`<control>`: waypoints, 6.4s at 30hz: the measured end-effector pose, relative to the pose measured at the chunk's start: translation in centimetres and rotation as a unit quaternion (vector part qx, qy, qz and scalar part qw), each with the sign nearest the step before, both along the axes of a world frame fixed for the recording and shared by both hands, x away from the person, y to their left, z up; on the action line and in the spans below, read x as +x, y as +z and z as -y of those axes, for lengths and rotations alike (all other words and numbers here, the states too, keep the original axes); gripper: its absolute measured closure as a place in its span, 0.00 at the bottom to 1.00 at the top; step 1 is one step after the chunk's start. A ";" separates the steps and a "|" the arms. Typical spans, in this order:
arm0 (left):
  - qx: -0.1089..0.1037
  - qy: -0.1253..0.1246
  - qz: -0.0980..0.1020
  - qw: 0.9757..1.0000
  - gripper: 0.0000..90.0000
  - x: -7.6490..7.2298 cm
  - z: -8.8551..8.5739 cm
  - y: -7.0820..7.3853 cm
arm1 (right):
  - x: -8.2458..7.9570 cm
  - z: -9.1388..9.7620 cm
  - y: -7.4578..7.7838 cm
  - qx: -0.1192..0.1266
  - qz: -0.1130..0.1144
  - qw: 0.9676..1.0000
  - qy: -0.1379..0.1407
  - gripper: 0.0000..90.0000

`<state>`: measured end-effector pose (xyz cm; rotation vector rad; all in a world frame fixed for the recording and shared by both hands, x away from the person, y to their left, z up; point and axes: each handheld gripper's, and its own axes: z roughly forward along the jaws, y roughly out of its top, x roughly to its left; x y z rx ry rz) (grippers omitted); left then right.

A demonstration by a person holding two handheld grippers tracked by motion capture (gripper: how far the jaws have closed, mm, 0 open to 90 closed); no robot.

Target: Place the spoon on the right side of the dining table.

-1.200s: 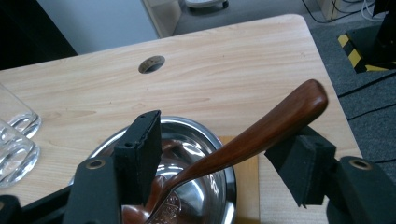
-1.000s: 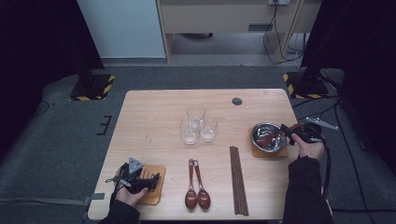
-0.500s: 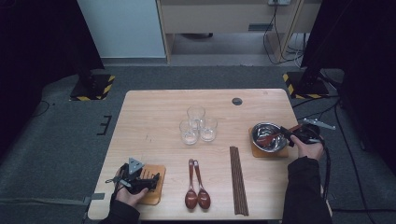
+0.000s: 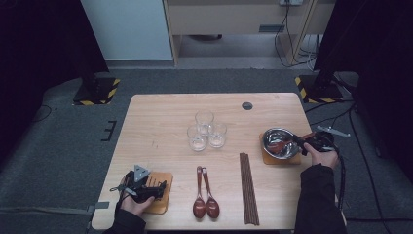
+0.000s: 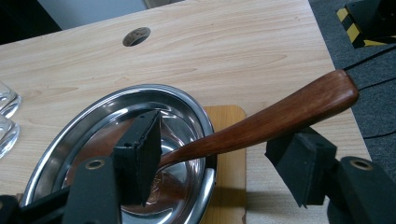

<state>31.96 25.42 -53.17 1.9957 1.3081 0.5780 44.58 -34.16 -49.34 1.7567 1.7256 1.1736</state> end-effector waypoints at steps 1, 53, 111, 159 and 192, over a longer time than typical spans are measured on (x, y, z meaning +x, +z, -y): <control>0.000 0.000 0.000 1.000 0.03 0.0 0.0 0.0 | 0.0 0.0 0.0 -0.001 -0.001 1.000 0.000 0.40; 0.000 -0.002 0.000 1.000 0.03 0.0 0.0 0.0 | -2.9 -0.6 0.2 0.000 -0.009 1.000 0.020 0.36; 0.000 -0.002 0.001 1.000 0.03 0.0 0.0 0.0 | 0.1 -1.4 1.4 -0.065 0.010 0.995 0.072 0.44; 0.000 -0.002 0.001 1.000 0.03 0.0 0.0 0.0 | -3.5 -1.4 1.7 -0.071 -0.005 0.993 0.091 0.44; 0.000 -0.002 0.000 1.000 0.03 0.0 0.0 0.0 | -4.7 -1.3 2.3 -0.075 0.011 0.991 0.108 0.43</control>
